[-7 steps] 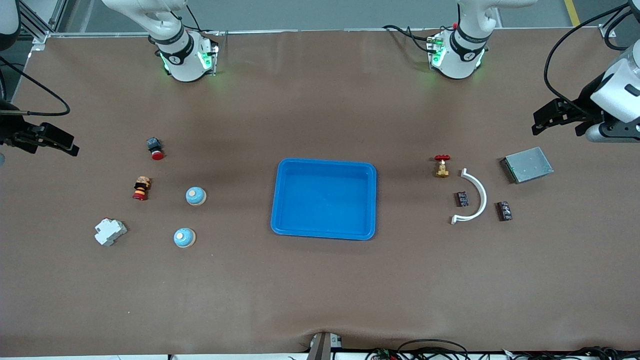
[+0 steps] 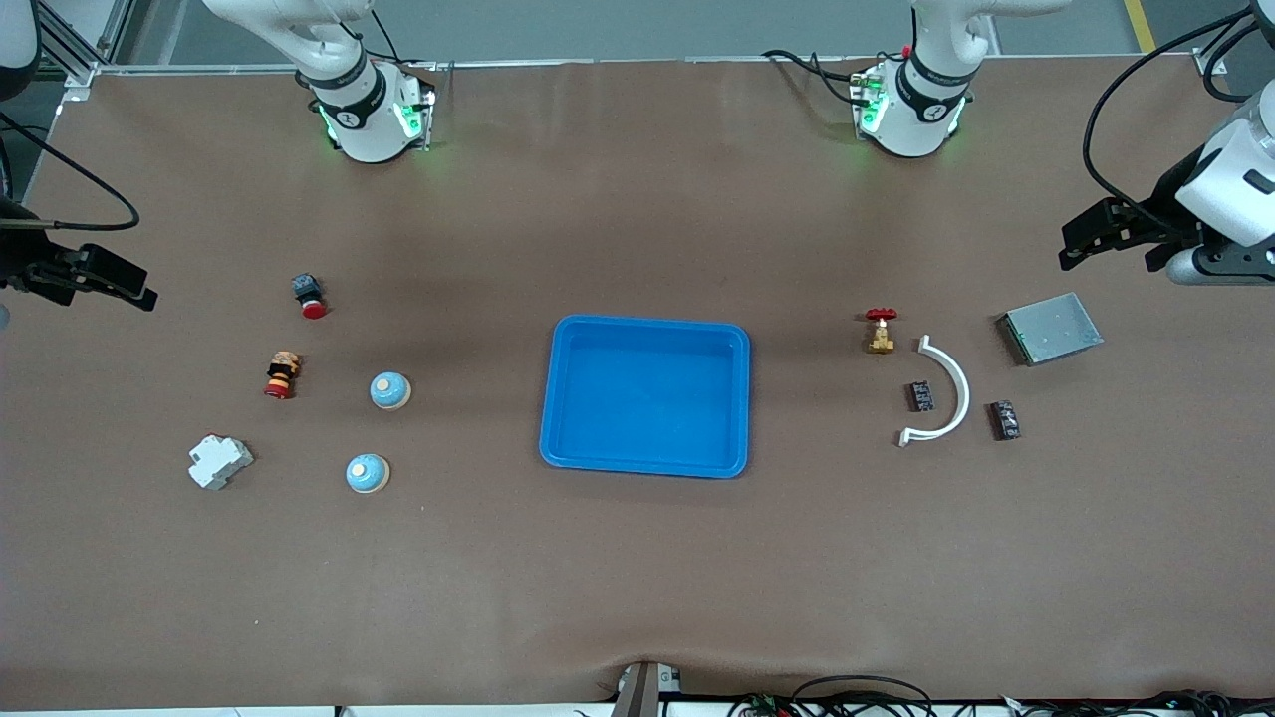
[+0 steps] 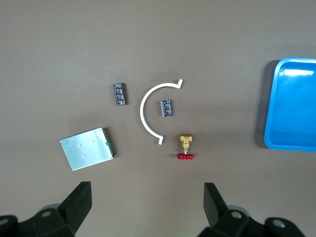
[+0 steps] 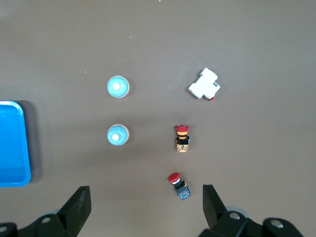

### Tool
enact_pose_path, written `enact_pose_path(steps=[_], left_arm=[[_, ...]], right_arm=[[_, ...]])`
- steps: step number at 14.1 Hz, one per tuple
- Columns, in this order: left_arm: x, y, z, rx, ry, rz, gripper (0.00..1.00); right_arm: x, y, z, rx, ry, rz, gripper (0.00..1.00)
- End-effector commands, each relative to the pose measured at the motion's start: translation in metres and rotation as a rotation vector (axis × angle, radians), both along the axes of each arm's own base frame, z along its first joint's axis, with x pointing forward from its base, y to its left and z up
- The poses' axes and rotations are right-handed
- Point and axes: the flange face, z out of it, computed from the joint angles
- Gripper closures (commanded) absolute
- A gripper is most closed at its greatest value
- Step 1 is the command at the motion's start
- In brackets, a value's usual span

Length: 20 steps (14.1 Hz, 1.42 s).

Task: Place electrolytic capacitor and blue bell in tray

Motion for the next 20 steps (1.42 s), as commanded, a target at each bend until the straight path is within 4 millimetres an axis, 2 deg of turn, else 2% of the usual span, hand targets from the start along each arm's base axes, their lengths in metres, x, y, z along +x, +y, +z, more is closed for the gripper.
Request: enact_pose_path(steps=[1,3,7,12,15,16,19,20], left_arm=[[0.003,-0.002,-0.001,0.022,0.002,0.009,0.00],[0.006,-0.003,-0.007,0.023,0.013,0.009,0.00],[0.020,0.002,-0.018,0.026,0.028,0.004,0.00],[0.036,0.017,-0.044,0.045,0.066,0.021,0.00],[0.045,0.020,-0.068,0.079,0.103,0.022,0.00],[0.049,0.027,-0.078,0.117,0.120,0.018,0.00],[0.060,0.039,-0.103,0.122,0.140,0.034,0.00],[0.064,0.048,-0.114,0.117,0.141,0.049,0.00]], right_arm=[[-0.010,0.004,0.005,0.016,-0.002,-0.016,0.00],[-0.011,0.014,-0.004,0.017,0.010,-0.048,0.00],[-0.015,0.054,-0.036,0.016,0.018,-0.095,0.00],[-0.030,0.088,-0.113,0.017,0.003,-0.104,0.00],[-0.042,0.111,-0.165,0.015,0.004,-0.123,0.00],[-0.047,0.117,-0.183,0.016,-0.008,-0.120,0.00],[-0.048,0.122,-0.222,0.017,-0.036,-0.114,0.00],[-0.046,0.122,-0.233,0.012,-0.025,-0.114,0.00]])
